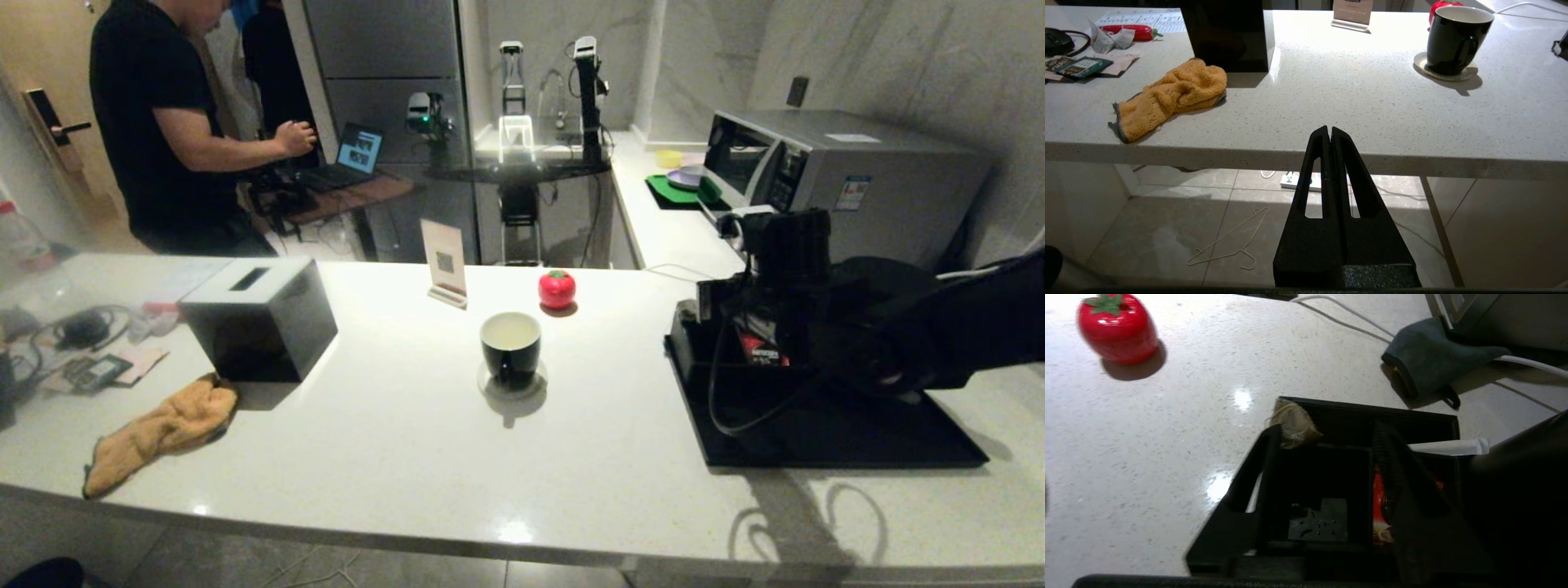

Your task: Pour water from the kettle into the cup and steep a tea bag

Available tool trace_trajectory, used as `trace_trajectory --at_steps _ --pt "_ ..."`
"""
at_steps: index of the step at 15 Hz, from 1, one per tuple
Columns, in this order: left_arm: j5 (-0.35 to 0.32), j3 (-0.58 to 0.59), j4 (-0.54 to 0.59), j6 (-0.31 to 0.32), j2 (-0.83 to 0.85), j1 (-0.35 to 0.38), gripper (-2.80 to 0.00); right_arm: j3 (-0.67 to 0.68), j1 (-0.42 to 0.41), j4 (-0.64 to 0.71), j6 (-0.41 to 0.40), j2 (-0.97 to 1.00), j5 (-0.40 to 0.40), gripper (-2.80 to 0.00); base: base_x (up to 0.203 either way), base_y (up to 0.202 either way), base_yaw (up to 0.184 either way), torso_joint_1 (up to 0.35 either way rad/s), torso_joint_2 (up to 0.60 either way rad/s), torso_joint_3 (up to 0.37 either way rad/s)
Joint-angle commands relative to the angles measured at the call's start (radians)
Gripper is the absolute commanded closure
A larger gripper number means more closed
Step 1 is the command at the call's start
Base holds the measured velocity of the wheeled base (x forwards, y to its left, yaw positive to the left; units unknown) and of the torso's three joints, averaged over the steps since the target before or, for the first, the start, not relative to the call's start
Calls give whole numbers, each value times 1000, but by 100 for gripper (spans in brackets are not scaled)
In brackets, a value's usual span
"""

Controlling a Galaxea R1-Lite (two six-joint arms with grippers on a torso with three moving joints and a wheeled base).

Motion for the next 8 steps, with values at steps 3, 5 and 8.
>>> trace_trajectory --at_steps 3,5,8 --pt "0 0 0 0 0 0 0 -37 -18 1 -10 44 -7 -280 0 0 0 0 0 0" --pt "0 0 0 0 0 0 0 -63 -27 23 -10 61 -5 -280 0 0 0 0 0 0" --pt "0 0 0 0 0 0 0 -106 -31 61 -9 86 -4 -280 0 0 0 0 0 0"
